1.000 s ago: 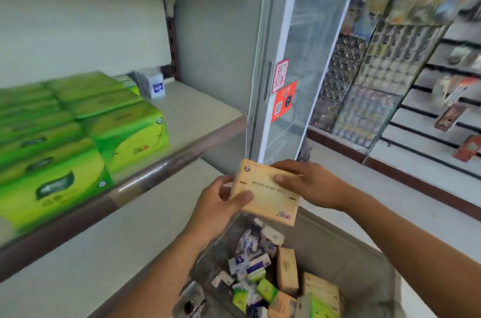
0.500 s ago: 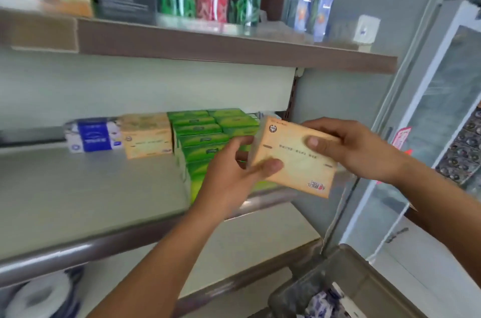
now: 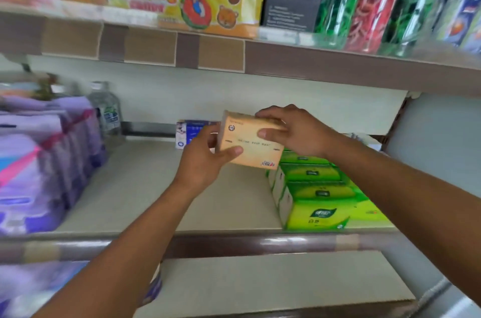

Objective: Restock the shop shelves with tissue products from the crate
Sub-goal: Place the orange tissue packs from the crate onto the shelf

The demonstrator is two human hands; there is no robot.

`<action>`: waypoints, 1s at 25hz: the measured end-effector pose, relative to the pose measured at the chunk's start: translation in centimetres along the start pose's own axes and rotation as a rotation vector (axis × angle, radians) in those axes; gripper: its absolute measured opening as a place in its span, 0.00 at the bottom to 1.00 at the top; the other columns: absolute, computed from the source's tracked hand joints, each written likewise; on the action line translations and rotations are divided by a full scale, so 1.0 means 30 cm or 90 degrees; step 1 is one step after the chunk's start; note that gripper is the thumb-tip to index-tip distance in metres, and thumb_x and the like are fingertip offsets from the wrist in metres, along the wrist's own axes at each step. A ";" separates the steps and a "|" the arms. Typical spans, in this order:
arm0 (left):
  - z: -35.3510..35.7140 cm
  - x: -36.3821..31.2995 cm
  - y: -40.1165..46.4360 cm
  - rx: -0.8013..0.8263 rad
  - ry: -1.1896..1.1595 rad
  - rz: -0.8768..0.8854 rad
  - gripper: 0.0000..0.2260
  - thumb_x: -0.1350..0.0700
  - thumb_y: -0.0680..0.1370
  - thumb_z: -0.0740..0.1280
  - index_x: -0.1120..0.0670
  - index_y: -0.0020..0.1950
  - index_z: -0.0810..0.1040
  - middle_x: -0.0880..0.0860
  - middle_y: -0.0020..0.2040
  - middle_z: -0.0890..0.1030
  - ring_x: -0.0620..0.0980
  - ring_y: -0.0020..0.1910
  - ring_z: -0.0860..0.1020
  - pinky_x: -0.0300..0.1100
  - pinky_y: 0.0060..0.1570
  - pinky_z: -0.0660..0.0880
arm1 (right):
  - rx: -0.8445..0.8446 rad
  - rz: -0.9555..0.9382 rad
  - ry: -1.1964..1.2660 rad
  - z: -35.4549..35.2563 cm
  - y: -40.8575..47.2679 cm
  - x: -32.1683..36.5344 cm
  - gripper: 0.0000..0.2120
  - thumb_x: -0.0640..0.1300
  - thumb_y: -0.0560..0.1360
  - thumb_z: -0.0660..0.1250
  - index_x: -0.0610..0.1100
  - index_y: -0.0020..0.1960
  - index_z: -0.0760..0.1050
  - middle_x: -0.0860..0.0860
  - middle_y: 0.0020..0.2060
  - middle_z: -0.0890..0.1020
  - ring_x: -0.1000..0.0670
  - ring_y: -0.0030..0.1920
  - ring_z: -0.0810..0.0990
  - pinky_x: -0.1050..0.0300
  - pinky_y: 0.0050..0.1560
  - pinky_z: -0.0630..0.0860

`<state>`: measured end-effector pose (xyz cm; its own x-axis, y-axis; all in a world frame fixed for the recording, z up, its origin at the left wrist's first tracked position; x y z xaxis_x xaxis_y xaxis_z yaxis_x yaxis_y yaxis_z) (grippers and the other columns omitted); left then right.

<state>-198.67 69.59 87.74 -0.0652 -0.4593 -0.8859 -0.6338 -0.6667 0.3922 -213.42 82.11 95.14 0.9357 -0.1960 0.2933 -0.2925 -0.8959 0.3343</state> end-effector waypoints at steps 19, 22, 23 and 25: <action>0.155 0.419 0.255 0.098 0.126 -0.176 0.23 0.54 0.71 0.76 0.53 0.60 0.70 0.54 0.61 0.80 0.53 0.56 0.80 0.39 0.47 0.74 | 0.199 0.066 -0.280 0.325 0.279 -0.200 0.23 0.54 0.77 0.65 0.47 0.69 0.68 0.46 0.57 0.74 0.45 0.57 0.74 0.55 0.49 0.69; 0.154 0.418 0.261 0.111 0.129 -0.176 0.22 0.53 0.72 0.75 0.53 0.61 0.69 0.54 0.62 0.79 0.54 0.57 0.80 0.38 0.47 0.74 | 0.200 0.064 -0.287 0.321 0.284 -0.196 0.23 0.54 0.77 0.65 0.47 0.68 0.68 0.47 0.57 0.74 0.45 0.58 0.74 0.54 0.50 0.71; 0.155 0.419 0.261 0.115 0.126 -0.178 0.23 0.54 0.72 0.75 0.53 0.61 0.69 0.54 0.62 0.79 0.54 0.58 0.80 0.39 0.47 0.74 | 0.199 0.062 -0.292 0.322 0.285 -0.193 0.23 0.54 0.77 0.65 0.47 0.68 0.68 0.47 0.57 0.74 0.45 0.58 0.74 0.53 0.51 0.71; 0.155 0.421 0.263 0.125 0.117 -0.185 0.25 0.54 0.72 0.75 0.53 0.63 0.67 0.54 0.62 0.79 0.54 0.58 0.79 0.41 0.49 0.75 | 0.195 0.065 -0.302 0.324 0.283 -0.184 0.23 0.55 0.77 0.65 0.47 0.69 0.67 0.46 0.58 0.74 0.45 0.58 0.74 0.52 0.52 0.73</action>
<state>-208.07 61.26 78.49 0.2669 -0.3779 -0.8866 -0.7422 -0.6674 0.0610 -219.16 71.71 87.65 0.9124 -0.3818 -0.1473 -0.3817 -0.9238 0.0298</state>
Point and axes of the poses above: each hand's wrist, its own y-axis towards the middle knuckle, its own z-axis out of the palm, x = y × z, the point moved 4 cm from there along y, towards the middle knuckle
